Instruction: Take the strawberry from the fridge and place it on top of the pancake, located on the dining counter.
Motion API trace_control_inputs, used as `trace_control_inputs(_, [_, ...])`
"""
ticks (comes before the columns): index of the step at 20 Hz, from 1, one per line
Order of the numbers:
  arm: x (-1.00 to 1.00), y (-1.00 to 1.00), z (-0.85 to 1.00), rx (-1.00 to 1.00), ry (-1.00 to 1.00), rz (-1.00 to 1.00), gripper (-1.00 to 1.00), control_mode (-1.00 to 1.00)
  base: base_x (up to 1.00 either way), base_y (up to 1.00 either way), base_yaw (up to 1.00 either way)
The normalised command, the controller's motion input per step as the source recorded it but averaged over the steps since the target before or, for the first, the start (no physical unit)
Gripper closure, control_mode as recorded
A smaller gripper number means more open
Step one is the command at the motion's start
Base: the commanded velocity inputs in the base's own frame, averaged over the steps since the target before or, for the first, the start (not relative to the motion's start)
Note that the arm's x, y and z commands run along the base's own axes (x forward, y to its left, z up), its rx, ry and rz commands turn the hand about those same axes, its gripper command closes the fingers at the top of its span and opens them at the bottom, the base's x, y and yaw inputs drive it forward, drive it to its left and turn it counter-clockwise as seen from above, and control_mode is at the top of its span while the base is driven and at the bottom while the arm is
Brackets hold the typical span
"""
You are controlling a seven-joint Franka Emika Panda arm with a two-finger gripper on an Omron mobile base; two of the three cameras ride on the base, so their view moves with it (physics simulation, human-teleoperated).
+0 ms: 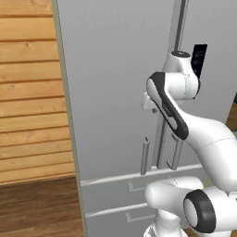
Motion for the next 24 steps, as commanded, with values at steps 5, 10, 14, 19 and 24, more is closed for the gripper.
trace_control_inputs(5, [-0.09, 0.00, 0.00, 0.00, 0.00, 0.00, -1.00, 1.00, -0.07, -0.03, 0.00])
trace_control_inputs(10, [0.00, 0.00, 0.00, 0.00, 0.00, 0.00, -1.00, 1.00, -0.50, -0.32, -0.03])
trace_control_inputs(14, [0.00, 0.00, 0.00, 0.00, 0.00, 0.00, -1.00, 1.00, -0.64, -0.49, -0.04])
trace_control_inputs(19, [0.00, 0.00, 0.00, 0.00, 0.00, 0.00, -1.00, 1.00, -0.68, -0.26, -0.08])
trace_control_inputs(24, [0.00, 0.00, 0.00, 0.00, 0.00, 0.00, -1.00, 1.00, -0.70, 0.00, -0.07])
